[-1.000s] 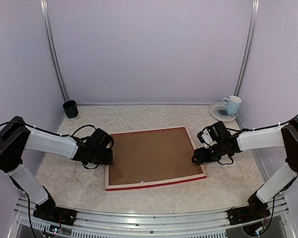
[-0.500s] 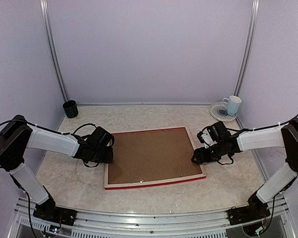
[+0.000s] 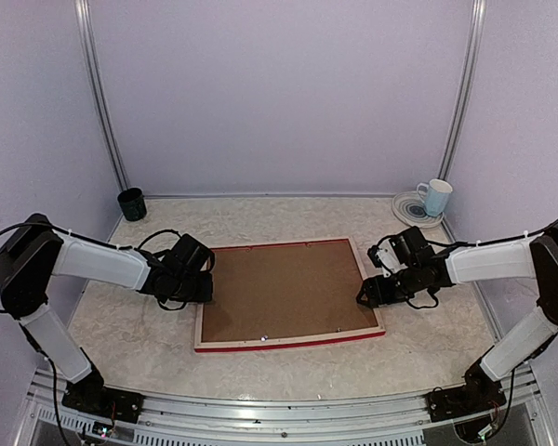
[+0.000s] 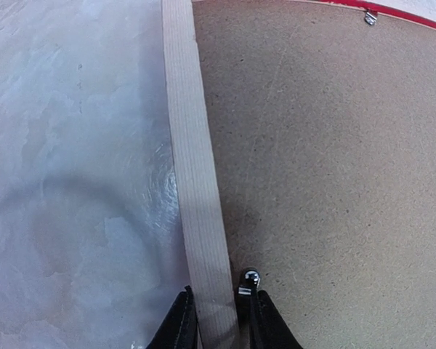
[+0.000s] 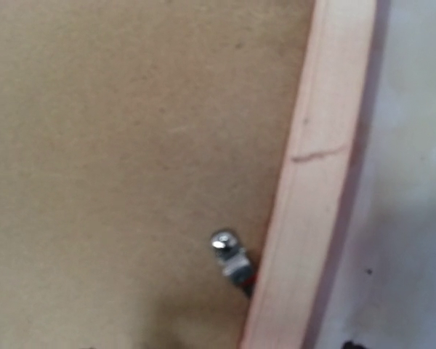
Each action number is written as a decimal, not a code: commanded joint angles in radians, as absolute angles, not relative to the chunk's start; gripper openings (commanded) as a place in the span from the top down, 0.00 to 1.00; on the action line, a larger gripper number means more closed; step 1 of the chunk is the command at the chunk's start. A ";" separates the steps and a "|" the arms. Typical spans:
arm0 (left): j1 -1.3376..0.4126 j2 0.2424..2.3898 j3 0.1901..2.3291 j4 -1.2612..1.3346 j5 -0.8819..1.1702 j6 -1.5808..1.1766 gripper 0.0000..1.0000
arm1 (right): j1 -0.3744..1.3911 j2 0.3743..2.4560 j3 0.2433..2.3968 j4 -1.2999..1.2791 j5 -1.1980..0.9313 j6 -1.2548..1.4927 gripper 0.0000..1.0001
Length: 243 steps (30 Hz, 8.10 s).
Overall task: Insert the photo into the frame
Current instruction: Press the fastener onto the backboard.
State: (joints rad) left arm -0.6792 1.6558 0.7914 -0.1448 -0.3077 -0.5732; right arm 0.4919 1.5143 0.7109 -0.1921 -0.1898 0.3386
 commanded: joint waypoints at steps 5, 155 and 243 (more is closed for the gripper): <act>-0.638 1.605 0.865 -0.266 -0.307 -0.540 0.42 | 0.483 1.464 0.701 -0.183 -0.235 0.325 0.27; -0.603 1.686 0.996 -0.498 -0.328 -0.510 0.71 | 0.566 1.656 0.845 -0.264 0.057 0.331 0.78; -0.664 1.839 1.016 -0.554 -0.298 -0.483 0.84 | 0.565 1.637 0.834 -0.256 0.052 0.317 0.78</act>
